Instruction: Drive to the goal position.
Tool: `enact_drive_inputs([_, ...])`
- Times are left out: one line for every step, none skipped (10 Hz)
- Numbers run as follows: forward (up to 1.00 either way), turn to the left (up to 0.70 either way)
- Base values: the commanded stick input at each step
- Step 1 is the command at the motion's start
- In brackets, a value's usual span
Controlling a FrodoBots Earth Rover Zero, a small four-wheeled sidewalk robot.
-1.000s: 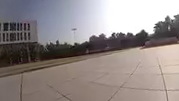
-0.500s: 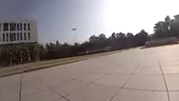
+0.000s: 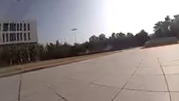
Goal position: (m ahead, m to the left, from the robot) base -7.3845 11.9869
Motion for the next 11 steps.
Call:
enact_drive_inputs([0.07,-0.05])
enact_drive_inputs([0.06,-0.05])
enact_drive_inputs([0.07,-0.05])
enact_drive_inputs([0.06,-0.05])
enact_drive_inputs([0.06,-0.05])
enact_drive_inputs([0.06,-0.05])
enact_drive_inputs([0.06,-0.05])
enact_drive_inputs([0.07,-0.05])
enact_drive_inputs([0.06,-0.05])
enact_drive_inputs([0.06,-0.05])
enact_drive_inputs([0.07,-0.05])
